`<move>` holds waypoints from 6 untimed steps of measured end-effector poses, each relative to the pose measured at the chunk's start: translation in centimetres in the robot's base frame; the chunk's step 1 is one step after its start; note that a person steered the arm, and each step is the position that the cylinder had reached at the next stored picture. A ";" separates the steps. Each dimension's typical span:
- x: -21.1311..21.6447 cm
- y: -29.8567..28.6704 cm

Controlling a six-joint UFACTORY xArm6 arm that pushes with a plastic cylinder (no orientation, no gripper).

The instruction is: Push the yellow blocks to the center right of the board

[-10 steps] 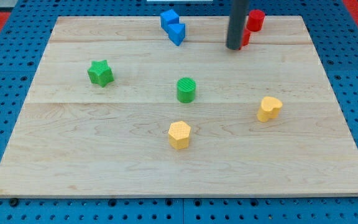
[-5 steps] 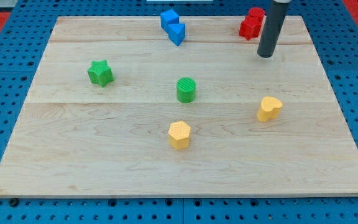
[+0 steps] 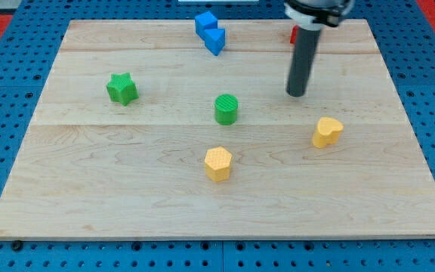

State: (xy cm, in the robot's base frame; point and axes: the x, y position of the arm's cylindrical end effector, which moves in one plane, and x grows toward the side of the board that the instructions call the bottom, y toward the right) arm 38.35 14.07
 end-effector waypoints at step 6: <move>16.2 -3.2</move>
State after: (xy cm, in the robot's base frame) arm 54.51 10.86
